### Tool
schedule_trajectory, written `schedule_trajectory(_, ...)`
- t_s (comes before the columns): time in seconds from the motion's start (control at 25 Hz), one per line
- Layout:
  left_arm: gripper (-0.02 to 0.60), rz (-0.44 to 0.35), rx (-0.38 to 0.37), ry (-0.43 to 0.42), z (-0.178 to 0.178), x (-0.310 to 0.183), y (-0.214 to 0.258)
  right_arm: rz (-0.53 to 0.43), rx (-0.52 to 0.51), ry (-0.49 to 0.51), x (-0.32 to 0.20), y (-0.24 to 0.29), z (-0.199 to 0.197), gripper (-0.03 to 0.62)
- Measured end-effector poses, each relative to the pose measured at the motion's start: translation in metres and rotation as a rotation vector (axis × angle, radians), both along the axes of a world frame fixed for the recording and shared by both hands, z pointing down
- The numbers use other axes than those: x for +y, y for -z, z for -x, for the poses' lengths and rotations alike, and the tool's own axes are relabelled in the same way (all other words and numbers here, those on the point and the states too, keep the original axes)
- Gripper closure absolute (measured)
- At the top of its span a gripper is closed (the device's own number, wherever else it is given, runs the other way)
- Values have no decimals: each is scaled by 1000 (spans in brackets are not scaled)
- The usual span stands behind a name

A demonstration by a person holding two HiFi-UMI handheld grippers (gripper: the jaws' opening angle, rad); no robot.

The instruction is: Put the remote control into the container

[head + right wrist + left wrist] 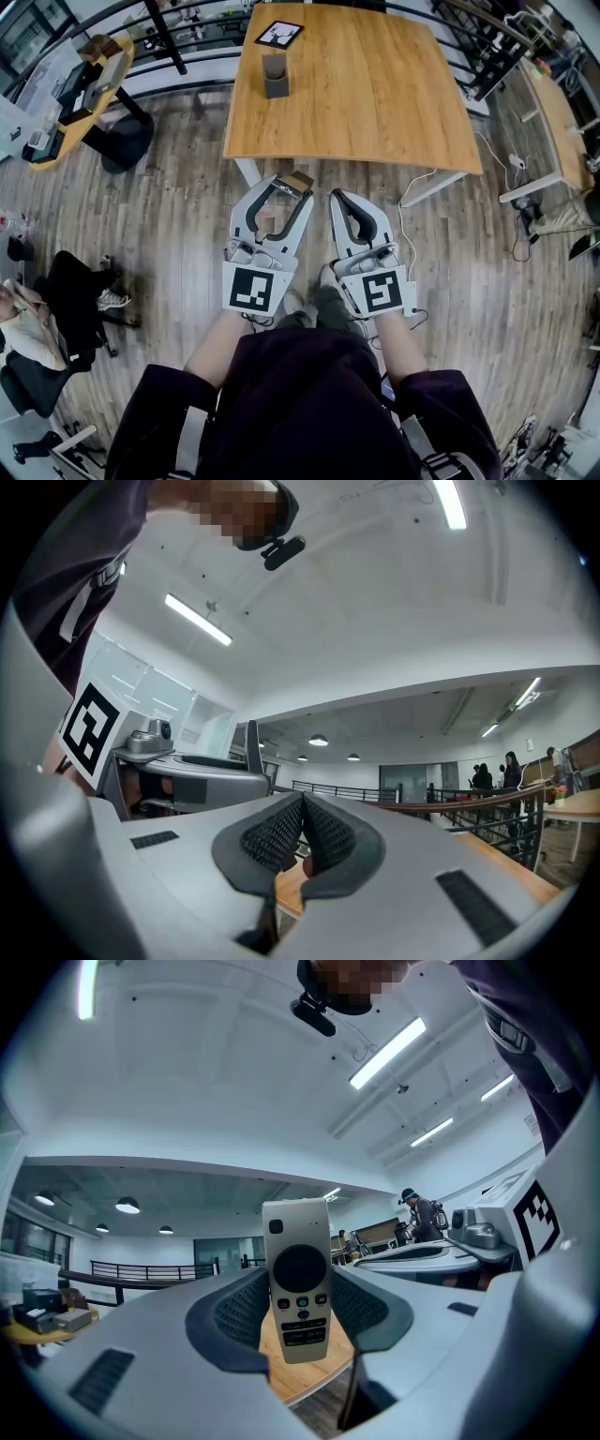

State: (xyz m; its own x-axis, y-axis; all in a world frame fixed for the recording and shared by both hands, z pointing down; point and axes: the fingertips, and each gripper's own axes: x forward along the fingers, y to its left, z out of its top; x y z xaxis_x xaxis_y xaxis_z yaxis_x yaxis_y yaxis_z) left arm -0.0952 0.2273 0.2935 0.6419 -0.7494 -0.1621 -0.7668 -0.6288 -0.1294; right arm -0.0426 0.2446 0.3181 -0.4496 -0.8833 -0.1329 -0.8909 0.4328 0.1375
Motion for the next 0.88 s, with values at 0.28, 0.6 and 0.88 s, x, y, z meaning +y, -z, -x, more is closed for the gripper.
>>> schedule_trajectory(0.28, 373, 8, 10, 13, -4, -36, -6, 0, 0, 13, -38, -6, -6, 576)
schedule_trajectory(0.6, 373, 6, -4, 49, -35, -101, -7, -4, -6, 35, -101, -7, -43, 576)
schedule_trajectory(0.88, 373, -26, -9, 84, -79, -156, 5, -69, -100, 73, -155, 23, -80, 576)
